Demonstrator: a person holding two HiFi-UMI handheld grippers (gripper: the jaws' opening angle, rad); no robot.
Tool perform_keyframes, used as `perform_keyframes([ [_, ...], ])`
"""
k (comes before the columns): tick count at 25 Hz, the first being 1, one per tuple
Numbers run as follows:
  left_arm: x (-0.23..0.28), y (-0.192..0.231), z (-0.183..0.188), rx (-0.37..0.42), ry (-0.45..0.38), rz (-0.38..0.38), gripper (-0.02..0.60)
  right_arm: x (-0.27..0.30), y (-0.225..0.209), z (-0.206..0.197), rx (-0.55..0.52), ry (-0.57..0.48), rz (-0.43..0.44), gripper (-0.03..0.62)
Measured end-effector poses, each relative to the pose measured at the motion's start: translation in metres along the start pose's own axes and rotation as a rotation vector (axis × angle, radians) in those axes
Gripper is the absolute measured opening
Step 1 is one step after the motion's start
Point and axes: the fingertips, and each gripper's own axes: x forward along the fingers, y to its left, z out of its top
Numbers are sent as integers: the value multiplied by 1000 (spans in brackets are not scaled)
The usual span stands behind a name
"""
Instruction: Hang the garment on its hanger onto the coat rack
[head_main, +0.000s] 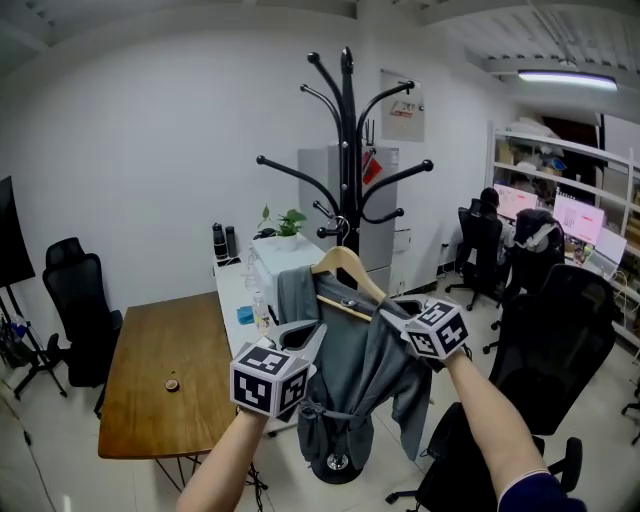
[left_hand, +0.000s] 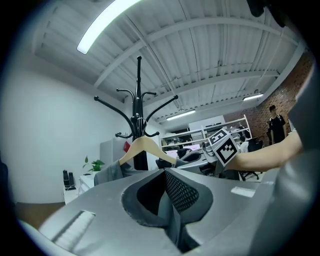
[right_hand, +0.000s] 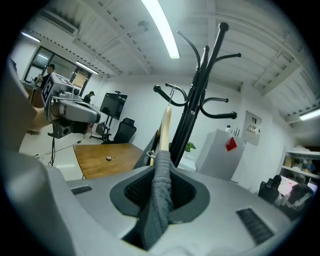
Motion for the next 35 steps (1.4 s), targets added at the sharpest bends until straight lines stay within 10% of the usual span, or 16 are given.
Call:
perform_keyframes([
  [23, 12, 12, -39, -46, 76, 26, 2, 35, -6, -35, -66, 41, 9, 104],
  [27, 6, 11, -41, -49, 80, 27, 2, 30, -13, -32, -58, 19, -39, 324],
  [35, -7, 2, -64, -104, 92, 7, 2, -36, 11, -2, 15, -114, -88, 273],
])
